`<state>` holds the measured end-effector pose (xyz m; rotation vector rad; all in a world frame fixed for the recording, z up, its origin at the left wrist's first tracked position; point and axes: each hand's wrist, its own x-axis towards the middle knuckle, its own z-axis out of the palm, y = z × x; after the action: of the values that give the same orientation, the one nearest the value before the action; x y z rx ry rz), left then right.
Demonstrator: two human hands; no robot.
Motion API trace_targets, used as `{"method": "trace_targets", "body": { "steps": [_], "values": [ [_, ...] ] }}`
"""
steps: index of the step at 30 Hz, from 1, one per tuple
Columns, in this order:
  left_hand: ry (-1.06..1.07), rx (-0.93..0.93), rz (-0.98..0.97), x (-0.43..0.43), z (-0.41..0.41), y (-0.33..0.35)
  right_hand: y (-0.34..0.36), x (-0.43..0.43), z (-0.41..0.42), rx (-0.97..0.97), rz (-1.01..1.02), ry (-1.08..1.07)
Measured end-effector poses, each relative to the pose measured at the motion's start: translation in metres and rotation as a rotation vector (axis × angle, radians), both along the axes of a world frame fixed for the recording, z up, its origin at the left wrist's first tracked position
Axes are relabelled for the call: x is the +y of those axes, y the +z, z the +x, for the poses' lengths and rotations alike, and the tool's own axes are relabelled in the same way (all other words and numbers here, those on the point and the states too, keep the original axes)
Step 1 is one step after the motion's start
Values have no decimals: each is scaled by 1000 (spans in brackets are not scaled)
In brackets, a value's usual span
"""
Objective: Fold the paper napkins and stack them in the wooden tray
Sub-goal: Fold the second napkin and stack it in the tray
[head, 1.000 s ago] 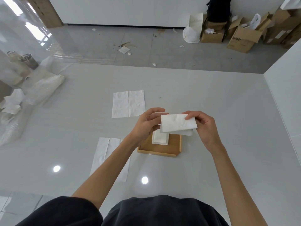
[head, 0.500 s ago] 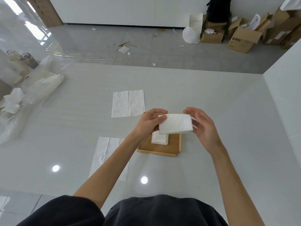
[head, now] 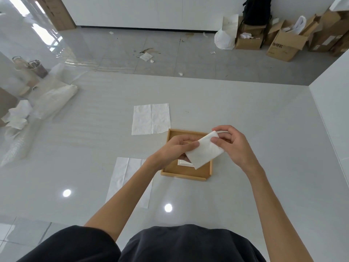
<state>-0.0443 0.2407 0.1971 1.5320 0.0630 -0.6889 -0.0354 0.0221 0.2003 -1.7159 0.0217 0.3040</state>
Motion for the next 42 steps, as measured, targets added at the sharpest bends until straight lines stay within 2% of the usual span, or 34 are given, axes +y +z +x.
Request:
{"method": "trace_targets", "body": {
  "steps": [3,5,8,10,14,17,24,32,38,42],
  "values": [
    [-38,-54,42,-5,-6,2,9,3,5,-2,-64,140],
    [52,-77,34,-6,-9,0,9,8,5,-9,-52,71],
    [241,-40,-28,-1,-11,-3,1,16,-3,145,113,-76],
    [277,-7,-42,5,-16,-6,-9,25,-12,202,179,-121],
    [232,-10,26,16,-24,-13,-20,39,-22,171,176,-181],
    [264,-51,36,23,-27,-16,-20,46,-24,150,100,-149],
    [389,-74,34,30,-22,-21,-34,57,-31,68,127,-1],
    [222,-197,94,38,-19,-46,-74,58,-30,18,-52,-127],
    [121,-60,267,43,-15,-102,-121,56,-29,206,-121,-34],
    [67,-29,376,40,0,-136,-148,60,-17,246,-224,26]
  ]
}}
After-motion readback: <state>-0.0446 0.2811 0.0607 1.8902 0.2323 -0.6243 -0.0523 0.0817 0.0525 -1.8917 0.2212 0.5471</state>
